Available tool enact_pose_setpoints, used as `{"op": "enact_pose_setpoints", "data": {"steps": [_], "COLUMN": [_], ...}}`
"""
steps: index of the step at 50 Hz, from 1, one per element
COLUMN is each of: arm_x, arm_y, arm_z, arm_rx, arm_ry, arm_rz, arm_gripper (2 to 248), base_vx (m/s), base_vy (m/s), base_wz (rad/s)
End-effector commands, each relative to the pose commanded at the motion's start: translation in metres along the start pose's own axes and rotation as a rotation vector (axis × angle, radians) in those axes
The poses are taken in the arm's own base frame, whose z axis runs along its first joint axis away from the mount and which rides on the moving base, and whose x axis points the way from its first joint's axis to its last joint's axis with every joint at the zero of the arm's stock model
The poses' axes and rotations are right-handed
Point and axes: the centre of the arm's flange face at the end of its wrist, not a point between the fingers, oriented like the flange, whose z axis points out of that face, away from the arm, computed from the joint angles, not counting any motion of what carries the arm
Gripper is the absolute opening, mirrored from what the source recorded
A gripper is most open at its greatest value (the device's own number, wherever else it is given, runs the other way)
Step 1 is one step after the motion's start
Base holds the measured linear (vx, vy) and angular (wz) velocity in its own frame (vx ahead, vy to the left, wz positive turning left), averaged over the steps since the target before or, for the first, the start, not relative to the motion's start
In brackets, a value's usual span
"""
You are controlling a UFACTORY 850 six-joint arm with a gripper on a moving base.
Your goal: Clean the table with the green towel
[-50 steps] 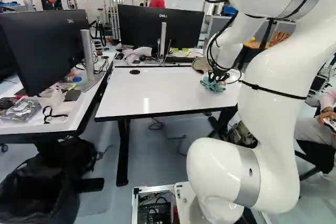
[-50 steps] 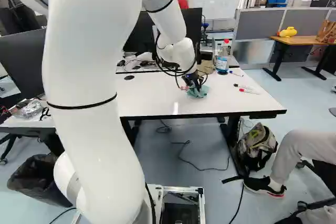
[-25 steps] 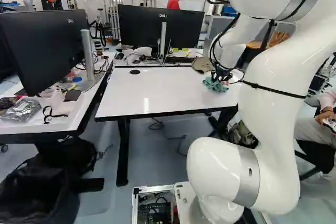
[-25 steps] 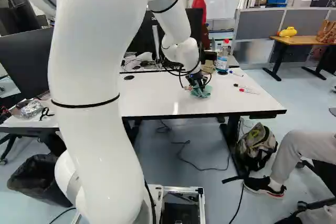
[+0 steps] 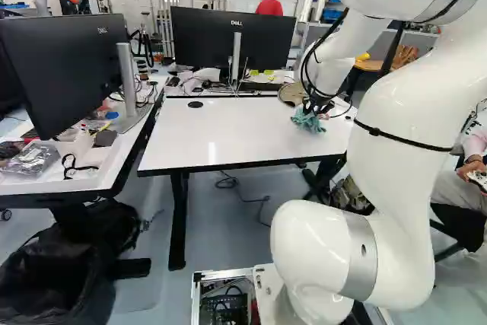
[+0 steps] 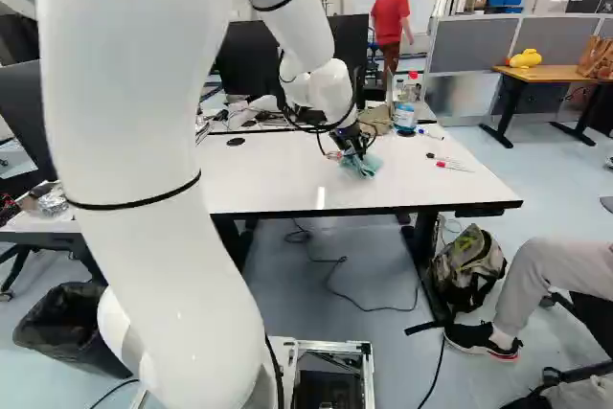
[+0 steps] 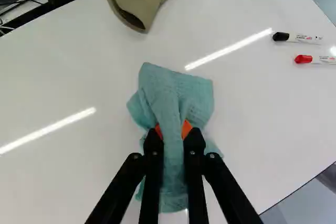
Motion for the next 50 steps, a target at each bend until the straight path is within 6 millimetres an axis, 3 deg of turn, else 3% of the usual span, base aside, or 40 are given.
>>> {"op": "enact_pose_setpoints", "data": {"steps": [11,50], "arm_x": [-0.01,-0.077], "arm_y": [-0.014,-0.042], "arm_z": [-0.024,-0.065], "arm_rx": [0.016,0.055], "arm_ry": [0.022,0.016], "arm_rz": [-0.024,-0.083], "arm_gripper": [50,50], "base_vx": [0.0,0.0], "base_vy": [0.0,0.0], "base_wz": [0.0,0.0]}}
